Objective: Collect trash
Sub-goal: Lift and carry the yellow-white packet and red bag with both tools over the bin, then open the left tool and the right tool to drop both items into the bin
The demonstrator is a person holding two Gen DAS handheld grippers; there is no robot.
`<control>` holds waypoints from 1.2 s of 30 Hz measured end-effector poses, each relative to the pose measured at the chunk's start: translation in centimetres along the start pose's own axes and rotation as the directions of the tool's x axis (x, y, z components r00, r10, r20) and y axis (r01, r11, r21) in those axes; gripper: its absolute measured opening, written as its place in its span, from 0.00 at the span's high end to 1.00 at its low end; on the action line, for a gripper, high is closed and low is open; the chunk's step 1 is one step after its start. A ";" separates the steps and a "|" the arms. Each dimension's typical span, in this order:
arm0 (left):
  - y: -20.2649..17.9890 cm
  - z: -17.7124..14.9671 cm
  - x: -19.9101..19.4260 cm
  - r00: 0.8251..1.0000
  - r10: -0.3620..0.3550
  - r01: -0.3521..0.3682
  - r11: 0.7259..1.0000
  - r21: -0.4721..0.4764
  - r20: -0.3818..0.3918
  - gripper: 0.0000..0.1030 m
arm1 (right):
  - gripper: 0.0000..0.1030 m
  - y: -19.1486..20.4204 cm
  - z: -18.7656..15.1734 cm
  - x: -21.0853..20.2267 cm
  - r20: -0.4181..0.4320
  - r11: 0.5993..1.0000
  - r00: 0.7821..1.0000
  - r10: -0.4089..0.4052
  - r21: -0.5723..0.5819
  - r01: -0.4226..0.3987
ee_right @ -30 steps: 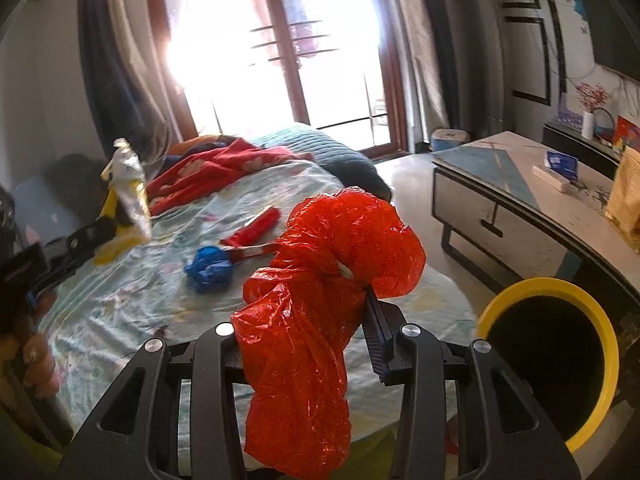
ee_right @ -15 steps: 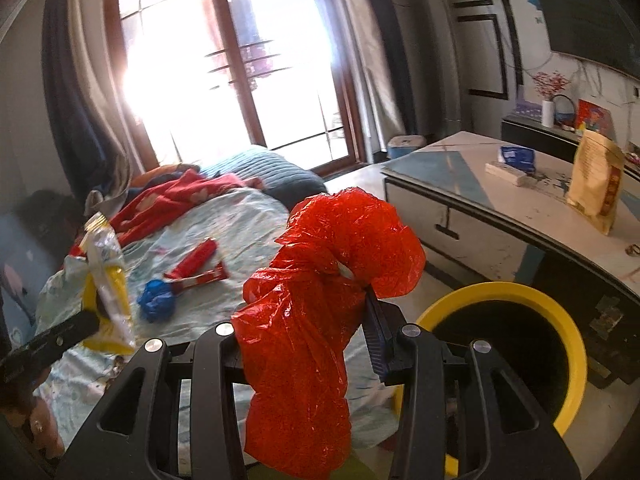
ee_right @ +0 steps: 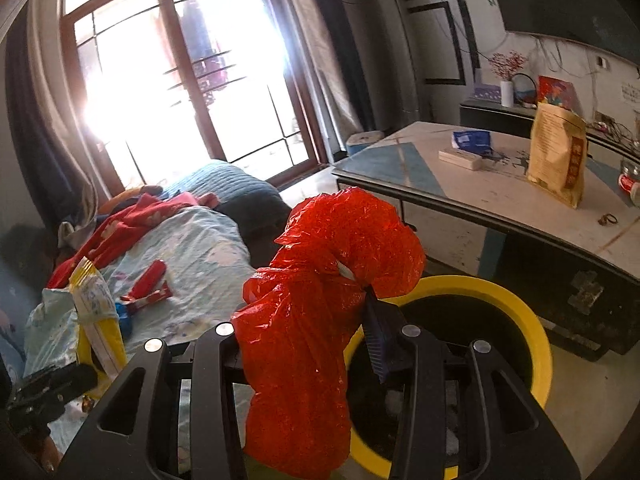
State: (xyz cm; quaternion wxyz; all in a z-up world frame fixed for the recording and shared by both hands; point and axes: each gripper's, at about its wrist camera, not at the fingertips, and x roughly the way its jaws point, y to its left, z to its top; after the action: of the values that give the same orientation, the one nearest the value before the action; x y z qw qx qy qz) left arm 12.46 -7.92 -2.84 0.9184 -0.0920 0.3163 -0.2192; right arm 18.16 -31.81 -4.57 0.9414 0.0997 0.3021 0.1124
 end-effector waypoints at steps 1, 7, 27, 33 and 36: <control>-0.3 0.0 0.3 1.000 -0.004 0.004 1.000 0.006 -0.008 0.86 | 0.63 -0.5 0.0 0.0 -0.001 1.000 1.000 -0.009 0.008 0.009; -2.3 -0.2 2.7 0.998 -0.022 0.025 0.998 0.060 -0.052 0.86 | 0.63 -3.0 0.1 0.2 -0.004 0.998 0.999 -0.045 0.053 0.045; -7.1 -1.7 12.9 0.965 -0.074 0.114 0.982 0.149 -0.251 0.86 | 0.61 -11.5 -1.0 0.8 -0.086 0.972 0.991 -0.103 0.204 0.119; -7.2 -2.5 15.2 0.951 -0.067 0.114 0.983 0.141 -0.302 0.86 | 0.61 -13.0 -1.6 1.3 -0.123 0.968 0.990 -0.072 0.229 0.099; -7.7 -2.6 16.0 0.944 -0.076 0.128 0.981 0.147 -0.320 0.85 | 0.61 -13.4 -2.1 1.9 -0.146 0.968 0.988 -0.043 0.240 0.078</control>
State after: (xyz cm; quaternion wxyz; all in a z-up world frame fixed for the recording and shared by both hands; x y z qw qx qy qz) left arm 19.44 -22.15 -11.18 0.8484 0.0043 0.4334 -0.3039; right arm 20.45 -43.89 -10.67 0.9014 0.1978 0.3817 0.0521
